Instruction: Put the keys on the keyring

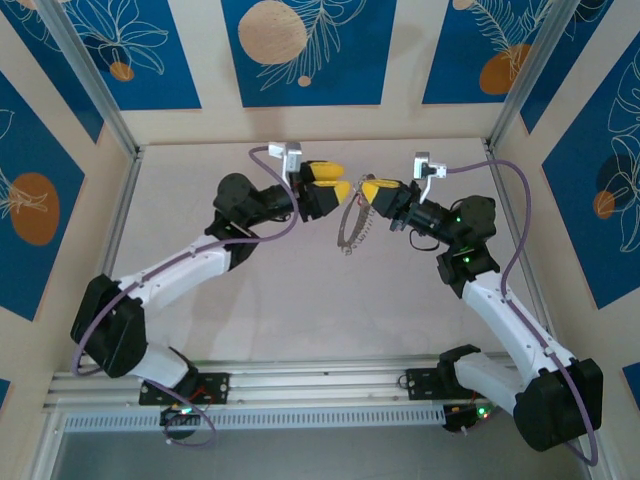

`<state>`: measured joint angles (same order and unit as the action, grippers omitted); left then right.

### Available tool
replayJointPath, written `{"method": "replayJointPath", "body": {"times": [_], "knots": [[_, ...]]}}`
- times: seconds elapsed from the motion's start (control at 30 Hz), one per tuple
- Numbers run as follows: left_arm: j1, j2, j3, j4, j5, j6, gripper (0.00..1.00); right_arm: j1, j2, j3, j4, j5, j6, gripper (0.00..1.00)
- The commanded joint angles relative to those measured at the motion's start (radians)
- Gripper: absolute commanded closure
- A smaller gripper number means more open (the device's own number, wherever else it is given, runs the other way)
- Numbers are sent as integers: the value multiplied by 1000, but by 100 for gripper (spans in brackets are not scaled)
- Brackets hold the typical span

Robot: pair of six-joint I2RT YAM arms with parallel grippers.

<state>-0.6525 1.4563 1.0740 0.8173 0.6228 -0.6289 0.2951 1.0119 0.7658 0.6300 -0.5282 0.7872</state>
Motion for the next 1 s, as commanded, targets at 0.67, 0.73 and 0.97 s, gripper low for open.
{"method": "replayJointPath", "body": {"times": [0.67, 0.73, 0.97], "knots": [[31, -116, 69, -465, -336, 471, 0, -61, 24, 65, -102, -75, -81, 100], [31, -97, 93, -493, -323, 491, 0, -62, 26, 66, -101, -77, -82, 100], [31, -39, 154, -541, -381, 538, 0, -67, 34, 73, -108, -81, -89, 100]]}}
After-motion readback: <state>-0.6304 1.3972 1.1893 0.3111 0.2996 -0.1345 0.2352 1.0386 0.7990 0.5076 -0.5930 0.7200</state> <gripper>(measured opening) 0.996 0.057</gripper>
